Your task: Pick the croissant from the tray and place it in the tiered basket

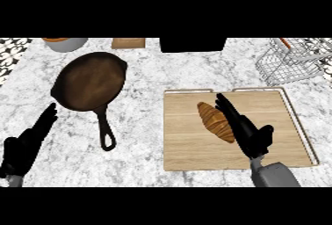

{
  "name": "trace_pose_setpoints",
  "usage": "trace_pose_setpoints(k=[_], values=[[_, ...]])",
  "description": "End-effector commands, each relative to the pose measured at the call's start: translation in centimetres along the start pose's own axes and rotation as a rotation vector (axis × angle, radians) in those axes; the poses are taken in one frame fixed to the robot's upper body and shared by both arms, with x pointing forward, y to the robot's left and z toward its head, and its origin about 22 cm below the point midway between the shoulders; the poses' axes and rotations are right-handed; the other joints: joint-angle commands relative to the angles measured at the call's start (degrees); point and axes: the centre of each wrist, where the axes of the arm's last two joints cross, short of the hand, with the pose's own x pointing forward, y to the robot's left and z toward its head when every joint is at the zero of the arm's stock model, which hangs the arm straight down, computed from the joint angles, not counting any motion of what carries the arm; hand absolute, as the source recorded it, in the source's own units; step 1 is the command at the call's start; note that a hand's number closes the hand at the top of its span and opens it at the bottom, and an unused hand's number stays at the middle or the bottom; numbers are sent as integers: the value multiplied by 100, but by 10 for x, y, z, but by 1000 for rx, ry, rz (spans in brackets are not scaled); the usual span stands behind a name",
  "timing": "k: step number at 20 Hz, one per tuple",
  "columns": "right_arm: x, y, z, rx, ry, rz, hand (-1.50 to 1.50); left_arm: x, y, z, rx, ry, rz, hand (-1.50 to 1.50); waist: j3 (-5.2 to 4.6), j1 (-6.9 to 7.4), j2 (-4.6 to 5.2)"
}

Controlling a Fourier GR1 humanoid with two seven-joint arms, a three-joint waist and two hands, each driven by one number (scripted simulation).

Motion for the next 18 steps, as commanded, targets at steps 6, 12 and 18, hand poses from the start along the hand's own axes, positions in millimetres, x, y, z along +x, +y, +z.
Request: trace_pose_setpoints(k=[6, 12, 18], values=[[107, -52, -27, -71, -199, -99, 150, 66, 1, -42, 231, -197, -55, 0, -47, 132, 276], [64, -92, 19, -694, 75, 176, -150, 54, -22, -36, 163, -152, -23, 0, -58, 42, 260], [150, -105, 53, -512, 142, 413, -150, 57, -20, -41, 152, -139, -28, 0, -63, 76, 260]])
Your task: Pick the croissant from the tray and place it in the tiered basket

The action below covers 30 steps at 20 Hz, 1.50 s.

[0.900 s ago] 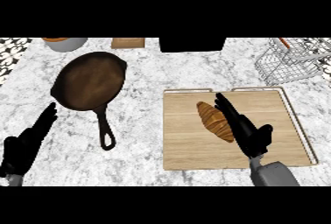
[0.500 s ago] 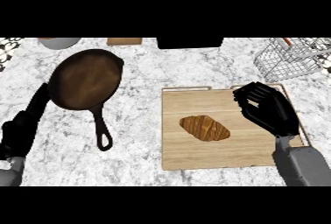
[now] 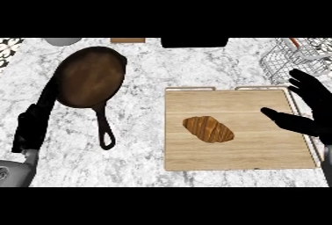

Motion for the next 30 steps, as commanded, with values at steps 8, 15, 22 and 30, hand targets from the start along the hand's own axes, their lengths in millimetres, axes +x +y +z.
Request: trace_pose_setpoints(k=[8, 15, 22, 30], values=[[101, -12, 6, 368, 143, 534, -150, 13, -23, -3, -36, -25, -11, 0, -5, 230, 34], [151, 38, -16, 361, 240, 582, -150, 6, -27, -4, -27, -26, -8, 0, 1, 250, 49], [129, 66, -36, 459, 395, 629, -150, 0, -12, -5, -28, -21, -8, 0, 3, 210, 40], [115, 87, -35, 491, 448, 727, -150, -3, -13, -2, -26, -28, 3, 0, 3, 176, 38]])
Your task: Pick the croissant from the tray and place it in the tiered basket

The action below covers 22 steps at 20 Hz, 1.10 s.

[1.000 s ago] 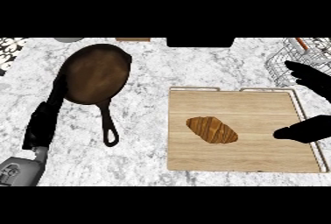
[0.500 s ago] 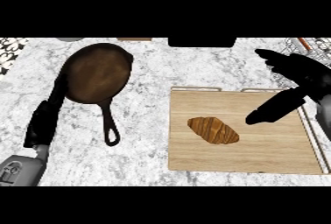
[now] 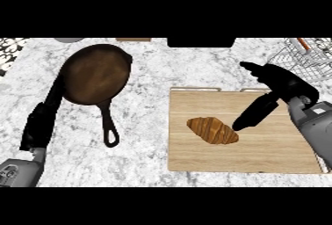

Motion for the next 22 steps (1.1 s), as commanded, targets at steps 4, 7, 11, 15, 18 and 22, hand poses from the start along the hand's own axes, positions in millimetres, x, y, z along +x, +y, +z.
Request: trace_pose_setpoints(k=[4, 7, 11, 15, 18, 22], values=[[1, 20, -2, 38, 131, 77, -150, -14, 12, 12, 13, 20, 11, 0, -1, -21, -10], [5, 42, 7, 31, 103, 102, -150, 2, 7, -9, 1, 19, 3, 0, 1, -77, -8], [21, 29, 19, -14, 110, 189, -150, -3, -17, 3, 11, 1, -2, 0, -3, -51, -14], [7, 54, 7, -41, 110, 193, -150, 11, -6, -5, -18, 5, 10, 0, 2, -41, -5], [0, 50, 0, -47, 114, 216, -150, 14, 9, 4, 0, 7, 0, 0, 4, -5, -9], [16, 64, 6, -35, 134, 225, -150, 28, 15, -15, 6, -2, -6, 0, 1, -24, -8]])
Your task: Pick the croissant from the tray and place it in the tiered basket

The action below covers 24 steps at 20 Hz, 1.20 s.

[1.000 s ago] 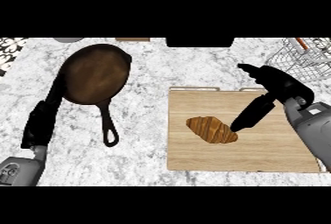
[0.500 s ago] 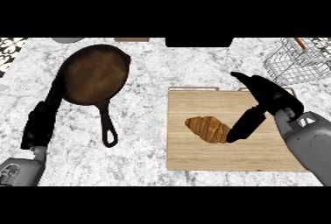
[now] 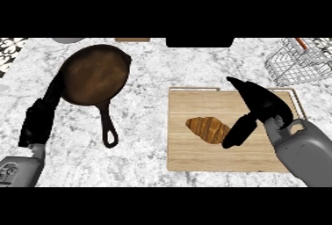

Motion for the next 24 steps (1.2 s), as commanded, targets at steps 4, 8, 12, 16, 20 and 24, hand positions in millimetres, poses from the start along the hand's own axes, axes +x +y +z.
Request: trace_pose_setpoints(k=[4, 8, 12, 16, 20, 24], values=[[-3, 22, -6, 46, 137, 44, -150, -18, -10, 8, 12, 4, 1, 0, 0, -16, 10], [5, 30, -12, 43, 161, 37, -150, -16, -3, -2, 7, 4, -6, 0, 0, -11, 12], [-5, 33, -22, 49, 169, 24, -150, -8, 11, 24, -11, -3, -5, 0, 3, 59, -1], [-1, 37, -38, 73, 160, 27, -150, -5, 0, 2, 4, -4, -16, 0, 3, 29, 14], [13, 46, -49, 78, 155, 6, -150, -3, 5, -2, -13, 18, 17, 0, 3, 34, 18], [-1, 40, -53, 117, 154, 4, -150, -8, -2, -2, 11, -5, -12, 0, 3, 5, 12]])
